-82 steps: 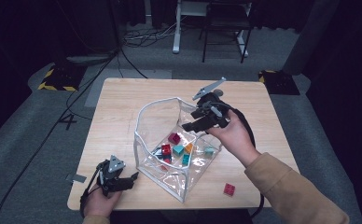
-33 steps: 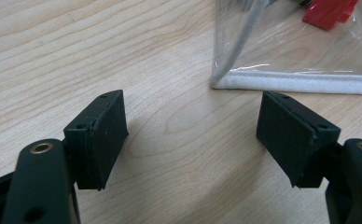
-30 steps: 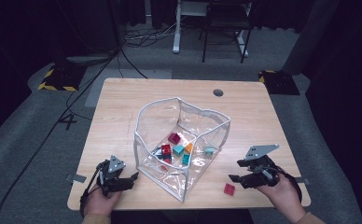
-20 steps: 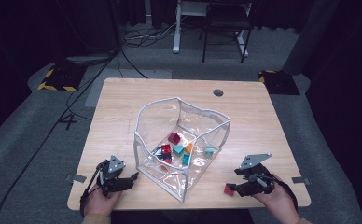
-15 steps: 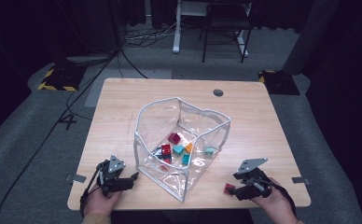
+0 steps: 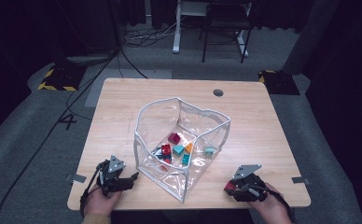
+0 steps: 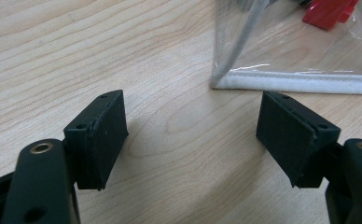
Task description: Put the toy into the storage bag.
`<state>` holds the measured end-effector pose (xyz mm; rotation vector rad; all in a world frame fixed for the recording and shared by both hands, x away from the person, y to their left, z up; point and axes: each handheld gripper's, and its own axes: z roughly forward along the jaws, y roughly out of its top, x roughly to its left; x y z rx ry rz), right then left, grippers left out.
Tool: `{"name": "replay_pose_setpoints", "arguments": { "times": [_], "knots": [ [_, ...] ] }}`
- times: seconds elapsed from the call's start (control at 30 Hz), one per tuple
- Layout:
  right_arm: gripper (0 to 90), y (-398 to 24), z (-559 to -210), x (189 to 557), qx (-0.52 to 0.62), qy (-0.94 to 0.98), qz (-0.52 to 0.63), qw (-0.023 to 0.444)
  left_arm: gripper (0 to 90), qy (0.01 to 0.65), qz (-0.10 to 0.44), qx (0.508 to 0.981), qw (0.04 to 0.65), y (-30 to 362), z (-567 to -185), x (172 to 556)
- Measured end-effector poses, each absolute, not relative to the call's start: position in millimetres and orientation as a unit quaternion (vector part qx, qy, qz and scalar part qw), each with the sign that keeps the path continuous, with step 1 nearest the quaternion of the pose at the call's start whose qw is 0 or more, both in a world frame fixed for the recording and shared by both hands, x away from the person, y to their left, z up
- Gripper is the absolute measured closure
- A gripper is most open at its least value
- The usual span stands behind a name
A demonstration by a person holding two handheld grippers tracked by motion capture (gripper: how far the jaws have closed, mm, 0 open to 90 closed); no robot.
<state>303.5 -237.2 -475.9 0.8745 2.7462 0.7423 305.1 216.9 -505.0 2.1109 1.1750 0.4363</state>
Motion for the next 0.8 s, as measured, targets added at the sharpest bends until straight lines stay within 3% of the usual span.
{"name": "replay_pose_setpoints", "arguments": {
  "times": [0.47, 0.8],
  "knots": [
    [59.3, -234.2, -473.6, 306.2, 0.299, 0.918, 0.250, 0.073, 25.0, 0.451, 0.168, 0.810, 0.336, 217.0, -505.0, 305.1],
    [59.2, -233.1, -441.7, 312.8, 0.291, 0.912, 0.281, 0.067, 25.0, 0.451, 0.167, 0.810, 0.337, 217.0, -505.0, 305.1]
  ]
}}
